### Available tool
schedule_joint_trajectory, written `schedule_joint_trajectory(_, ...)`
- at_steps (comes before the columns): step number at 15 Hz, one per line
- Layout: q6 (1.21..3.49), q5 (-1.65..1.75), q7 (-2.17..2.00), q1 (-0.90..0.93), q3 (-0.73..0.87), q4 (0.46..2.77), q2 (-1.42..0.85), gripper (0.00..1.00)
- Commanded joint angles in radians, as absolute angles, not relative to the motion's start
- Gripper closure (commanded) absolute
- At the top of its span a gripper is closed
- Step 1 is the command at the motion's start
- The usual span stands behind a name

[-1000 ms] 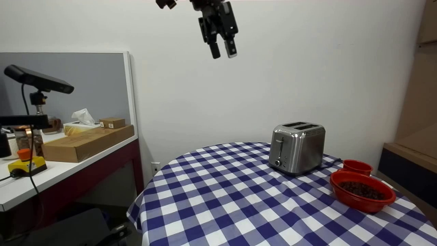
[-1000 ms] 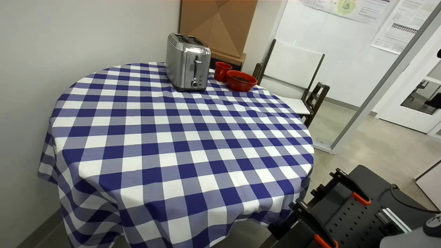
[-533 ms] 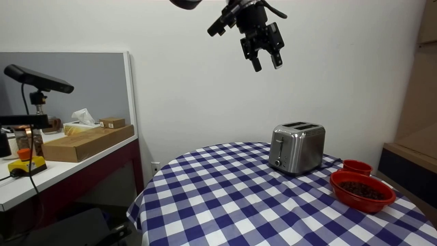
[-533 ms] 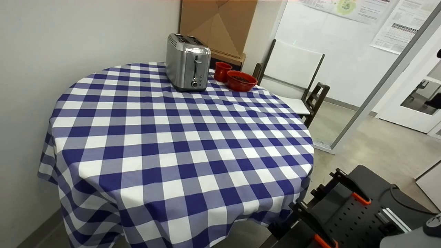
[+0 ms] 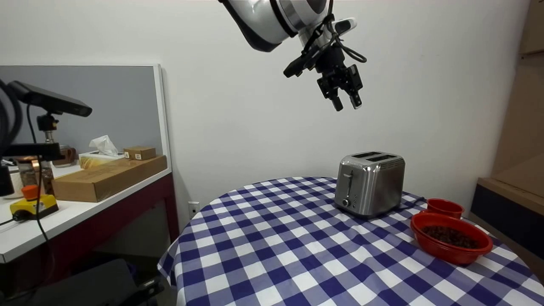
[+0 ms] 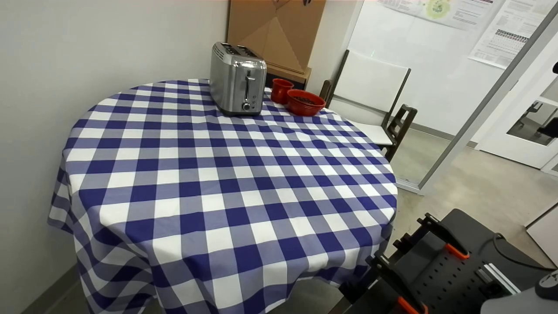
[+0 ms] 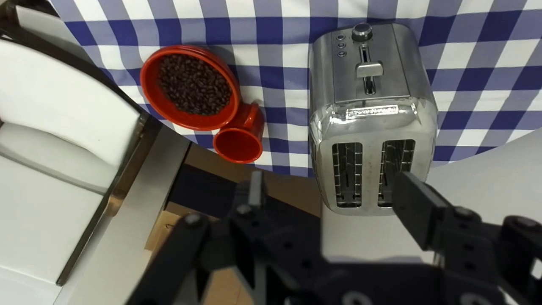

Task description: Push the lever of the toaster down

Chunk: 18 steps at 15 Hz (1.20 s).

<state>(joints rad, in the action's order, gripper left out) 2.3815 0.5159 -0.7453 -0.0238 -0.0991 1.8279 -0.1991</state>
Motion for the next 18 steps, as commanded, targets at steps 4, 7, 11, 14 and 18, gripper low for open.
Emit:
schedule_joint_trajectory(4,2.469,0.537,-0.802,0.1,0.041,1.64,-0.404,0.78)
schedule_joint_trajectory(7,2.532,0.545,-0.818,0.139,0.103,1.615,-0.465,0.99)
schedule_joint_trajectory(11,2.57,0.52,-0.813,0.176,0.153,1.597,-0.531,1.0)
schedule_joint_trajectory(14,2.571,0.489,-0.8,0.192,0.161,1.576,-0.579,1.0)
schedule_joint_trajectory(18,2.56,0.453,-0.788,0.206,0.161,1.551,-0.626,1.0)
